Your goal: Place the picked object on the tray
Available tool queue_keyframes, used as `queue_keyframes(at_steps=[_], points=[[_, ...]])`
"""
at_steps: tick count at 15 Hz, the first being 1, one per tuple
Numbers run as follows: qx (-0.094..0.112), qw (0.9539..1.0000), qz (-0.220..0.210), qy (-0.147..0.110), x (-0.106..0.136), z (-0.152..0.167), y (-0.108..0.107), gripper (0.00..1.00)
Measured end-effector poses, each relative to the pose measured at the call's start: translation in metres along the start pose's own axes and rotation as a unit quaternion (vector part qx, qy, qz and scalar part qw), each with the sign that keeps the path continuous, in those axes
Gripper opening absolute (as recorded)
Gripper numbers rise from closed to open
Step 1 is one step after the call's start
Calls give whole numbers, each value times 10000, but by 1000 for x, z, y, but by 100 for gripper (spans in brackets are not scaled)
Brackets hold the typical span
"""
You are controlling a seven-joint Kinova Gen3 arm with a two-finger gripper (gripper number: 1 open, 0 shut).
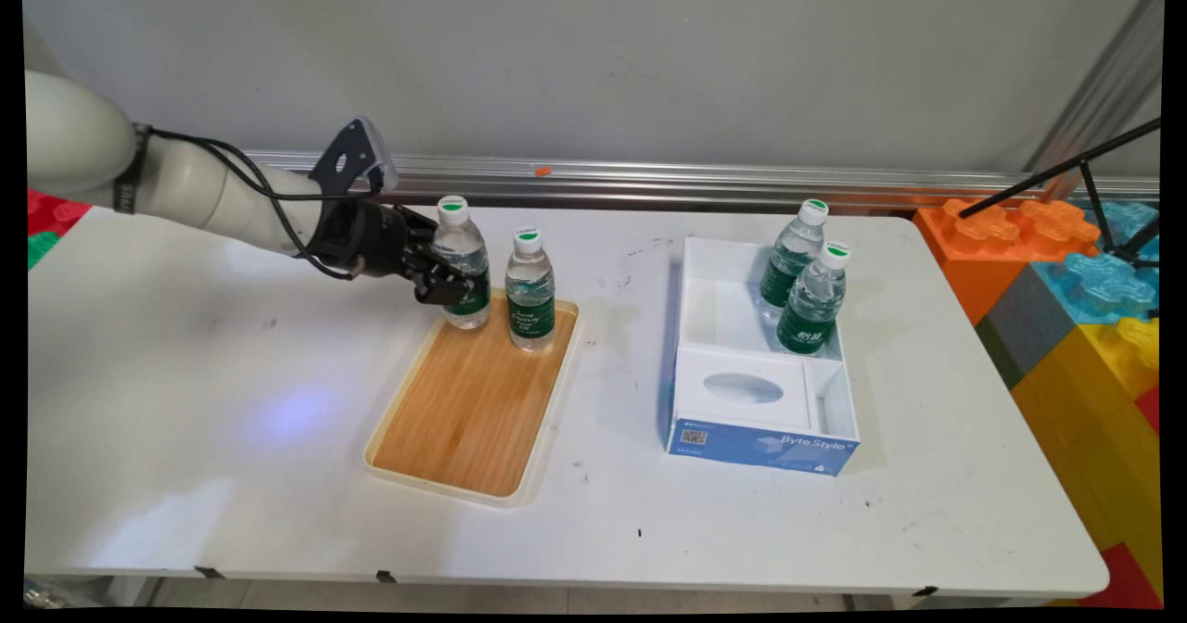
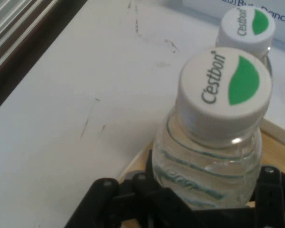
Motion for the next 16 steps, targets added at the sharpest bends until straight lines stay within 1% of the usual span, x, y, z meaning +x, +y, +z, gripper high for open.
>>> queue_keyframes(at_steps=[5,15,16], points=[[-52,10000,-11,-18,-9,15,-7,0],[-157,9999,13,-70,-24,31,-16,0],[-177,9998,26,-70,-25,32,-17,100]])
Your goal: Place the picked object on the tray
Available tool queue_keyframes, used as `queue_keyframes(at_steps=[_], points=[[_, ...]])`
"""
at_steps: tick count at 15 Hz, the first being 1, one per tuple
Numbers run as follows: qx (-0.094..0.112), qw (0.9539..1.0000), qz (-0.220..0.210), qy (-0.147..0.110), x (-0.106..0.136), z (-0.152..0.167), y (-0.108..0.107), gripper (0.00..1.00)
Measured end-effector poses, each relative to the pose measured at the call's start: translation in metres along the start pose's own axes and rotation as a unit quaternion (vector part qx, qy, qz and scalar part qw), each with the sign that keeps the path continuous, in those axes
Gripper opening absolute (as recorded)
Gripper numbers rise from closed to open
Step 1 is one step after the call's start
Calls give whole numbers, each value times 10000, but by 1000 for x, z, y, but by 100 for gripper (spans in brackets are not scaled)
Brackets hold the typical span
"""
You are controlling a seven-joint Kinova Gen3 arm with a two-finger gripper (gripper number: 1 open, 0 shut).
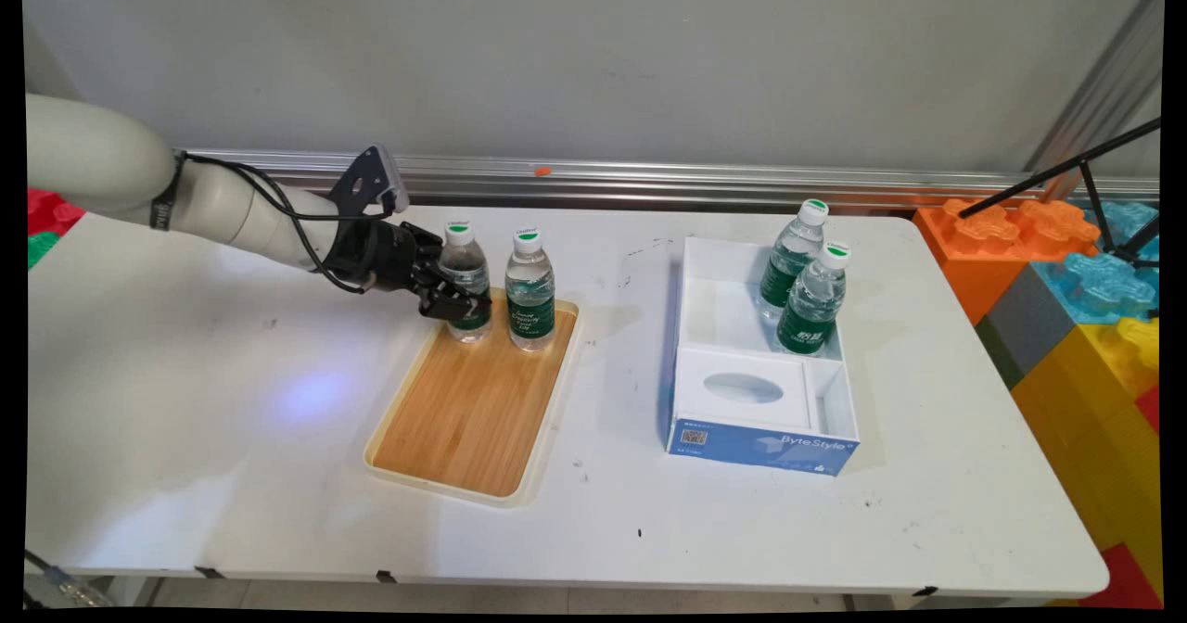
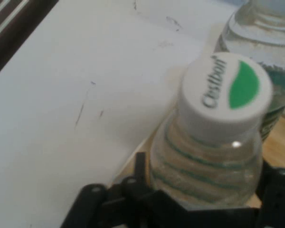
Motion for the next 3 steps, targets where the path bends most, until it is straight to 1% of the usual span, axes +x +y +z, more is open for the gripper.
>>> queue_keyframes(at_steps=[3], points=[[-30,10000,36,-14,-1,1,-1,100]])
